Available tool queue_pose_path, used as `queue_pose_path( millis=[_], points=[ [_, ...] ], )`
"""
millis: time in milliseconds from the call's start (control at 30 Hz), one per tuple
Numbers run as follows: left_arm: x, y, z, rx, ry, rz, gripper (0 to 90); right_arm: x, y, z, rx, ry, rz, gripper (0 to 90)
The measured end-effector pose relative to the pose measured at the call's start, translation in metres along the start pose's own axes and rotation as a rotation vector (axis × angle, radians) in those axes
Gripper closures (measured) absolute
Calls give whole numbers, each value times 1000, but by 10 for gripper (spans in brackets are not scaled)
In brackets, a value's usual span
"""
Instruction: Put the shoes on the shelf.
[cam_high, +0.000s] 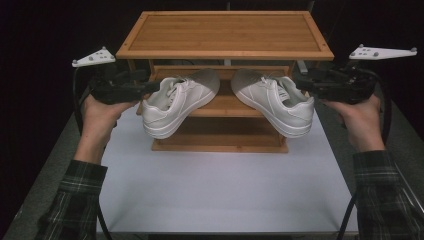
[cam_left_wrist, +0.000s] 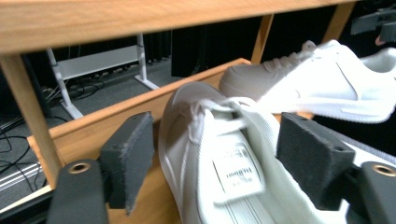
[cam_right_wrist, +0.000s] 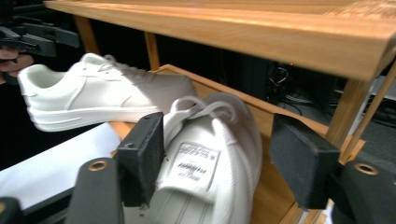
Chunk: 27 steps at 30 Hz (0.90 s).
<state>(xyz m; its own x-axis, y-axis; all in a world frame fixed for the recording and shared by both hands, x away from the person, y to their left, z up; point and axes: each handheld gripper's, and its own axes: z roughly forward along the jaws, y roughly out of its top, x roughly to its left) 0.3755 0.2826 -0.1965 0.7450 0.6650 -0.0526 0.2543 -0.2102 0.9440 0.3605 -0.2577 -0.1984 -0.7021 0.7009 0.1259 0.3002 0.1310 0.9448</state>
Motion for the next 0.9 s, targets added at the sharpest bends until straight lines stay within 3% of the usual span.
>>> queue_pose_path(
  millis=[233,433,633,900],
  points=[
    [-8,-17,-18,-9,-25,21,168,6,-17,-15,23,5,2,191],
    [-8,-36,-27,-52,-51,-9,144,2,-36,-30,-37,43,38,173],
    [-12,-46,-31,-33,-49,6,101,2,-45,-38,-36,45,40,153],
    [-21,-78,-26,10,-68,10,88,8,-73,-30,23,81,32,125]
  ],
)
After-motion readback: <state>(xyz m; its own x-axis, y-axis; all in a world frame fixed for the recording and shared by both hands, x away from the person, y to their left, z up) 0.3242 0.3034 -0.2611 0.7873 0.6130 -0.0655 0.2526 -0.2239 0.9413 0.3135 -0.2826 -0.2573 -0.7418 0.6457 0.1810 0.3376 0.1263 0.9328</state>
